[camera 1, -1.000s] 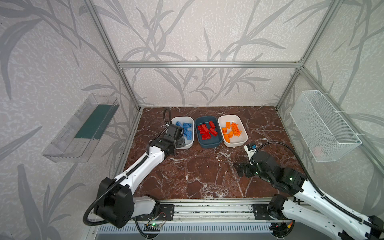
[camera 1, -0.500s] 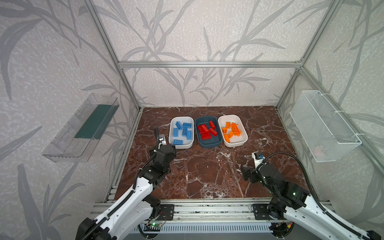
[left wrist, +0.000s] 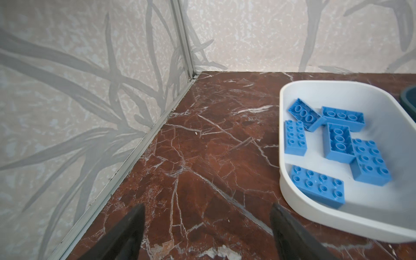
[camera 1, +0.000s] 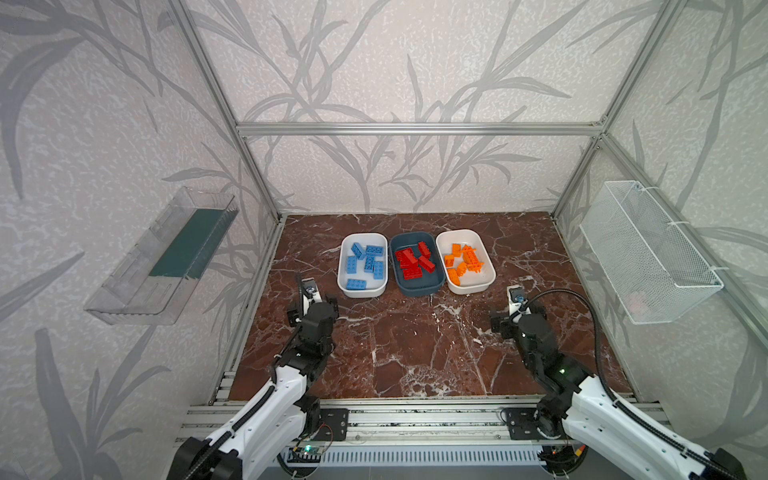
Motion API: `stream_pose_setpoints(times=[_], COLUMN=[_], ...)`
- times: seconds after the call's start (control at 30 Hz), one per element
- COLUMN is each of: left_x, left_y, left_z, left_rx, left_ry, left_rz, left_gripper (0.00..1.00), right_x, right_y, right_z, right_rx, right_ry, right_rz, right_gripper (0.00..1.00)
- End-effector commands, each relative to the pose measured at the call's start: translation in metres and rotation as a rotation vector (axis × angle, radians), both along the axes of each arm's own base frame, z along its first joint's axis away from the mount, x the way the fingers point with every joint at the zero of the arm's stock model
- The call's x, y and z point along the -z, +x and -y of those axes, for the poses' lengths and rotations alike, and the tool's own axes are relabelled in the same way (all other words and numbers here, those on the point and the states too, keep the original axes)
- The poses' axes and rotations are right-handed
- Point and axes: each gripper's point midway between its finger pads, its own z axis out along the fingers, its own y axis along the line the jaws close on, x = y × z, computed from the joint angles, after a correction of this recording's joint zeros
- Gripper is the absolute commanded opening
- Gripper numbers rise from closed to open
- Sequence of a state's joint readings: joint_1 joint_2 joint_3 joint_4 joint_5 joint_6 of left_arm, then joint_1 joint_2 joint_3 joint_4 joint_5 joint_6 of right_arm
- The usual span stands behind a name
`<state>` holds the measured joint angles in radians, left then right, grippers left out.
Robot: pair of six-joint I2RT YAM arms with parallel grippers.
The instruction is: Sort the legos into containers by color
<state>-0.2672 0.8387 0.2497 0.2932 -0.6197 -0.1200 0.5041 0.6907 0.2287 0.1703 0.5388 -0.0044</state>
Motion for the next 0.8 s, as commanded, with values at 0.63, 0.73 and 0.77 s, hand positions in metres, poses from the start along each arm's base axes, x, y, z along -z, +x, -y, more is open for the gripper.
stream_pose_setpoints(times=[0.63, 0.73, 0.77], left_x=[0.024, 0.026, 0.029], left_y=[0.075, 0.080, 0.083], left_z=[0.001, 0.001, 0.000], left_rx=[0.127, 0.140, 0.143], left_ry=[-0.042, -0.027, -0.025], left_rz=[-0.024, -0.030, -0.015], left_gripper=[0.84, 0.84, 0.85], right_x=[0.035, 0.045, 0.045], right_y=[0.097, 0.100, 0.102], right_z=[0.043, 0.042, 0.041], right_rx=[0.058, 0.049, 0.039], right_ry=[0.113, 0.117, 0.125], right_rz=[0.158, 0.126, 0.107], right_gripper=[0.99, 0.99, 0.99])
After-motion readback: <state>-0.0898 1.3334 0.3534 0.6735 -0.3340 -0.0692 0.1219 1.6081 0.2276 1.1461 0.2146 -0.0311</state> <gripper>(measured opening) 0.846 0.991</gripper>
